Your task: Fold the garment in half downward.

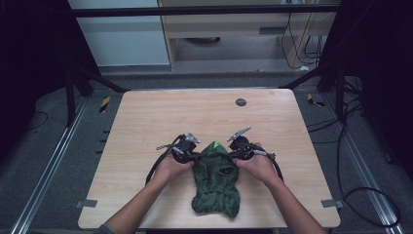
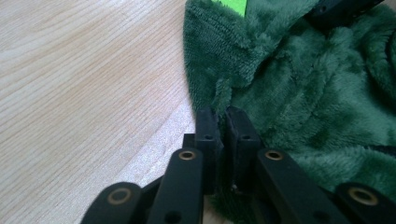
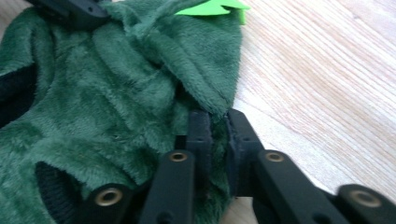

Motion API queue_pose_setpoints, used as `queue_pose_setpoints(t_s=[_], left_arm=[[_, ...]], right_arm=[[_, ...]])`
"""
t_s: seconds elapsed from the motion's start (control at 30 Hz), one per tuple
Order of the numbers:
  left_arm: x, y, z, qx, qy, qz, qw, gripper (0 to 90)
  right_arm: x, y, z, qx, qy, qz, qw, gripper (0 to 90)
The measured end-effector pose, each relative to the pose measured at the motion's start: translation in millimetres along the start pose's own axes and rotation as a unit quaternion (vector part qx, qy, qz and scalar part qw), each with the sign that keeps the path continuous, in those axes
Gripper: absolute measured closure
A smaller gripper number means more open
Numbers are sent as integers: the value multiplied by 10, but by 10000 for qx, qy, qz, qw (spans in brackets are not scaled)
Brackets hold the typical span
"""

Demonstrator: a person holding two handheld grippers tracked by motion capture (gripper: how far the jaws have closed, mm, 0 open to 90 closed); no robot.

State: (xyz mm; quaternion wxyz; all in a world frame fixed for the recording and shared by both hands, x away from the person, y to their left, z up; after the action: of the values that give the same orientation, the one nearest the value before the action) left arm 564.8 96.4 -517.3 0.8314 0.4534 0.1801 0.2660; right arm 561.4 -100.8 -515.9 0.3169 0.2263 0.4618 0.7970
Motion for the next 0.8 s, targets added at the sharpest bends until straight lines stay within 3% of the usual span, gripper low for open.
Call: queue_pose_setpoints(t_s=[0.27, 0.6, 0.8], left_arm=[[22, 73, 19, -9, -64, 63, 10000, 877], [29, 265, 154, -243, -186, 218, 9993, 881], [41, 325, 206, -262, -279, 308, 9988, 881]], right_arm=[[-8, 94, 33, -88, 115, -37, 9999, 849], [-14, 239, 86, -232, 246, -142, 9993, 850], [-21, 306, 131, -289, 303, -198, 9989, 850]])
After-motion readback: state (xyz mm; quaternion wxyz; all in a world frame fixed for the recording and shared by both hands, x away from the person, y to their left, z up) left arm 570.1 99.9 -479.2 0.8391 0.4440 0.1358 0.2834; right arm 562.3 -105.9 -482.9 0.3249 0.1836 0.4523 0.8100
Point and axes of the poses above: each handheld gripper's, and its own axes: y roughly backward along the jaws, z roughly out of its top, x roughly to its left, the point moved 4 cm from there along -y, roughly forward along the jaws, and after that the axes turned 6 degrees about x, right-handed, at the moved point
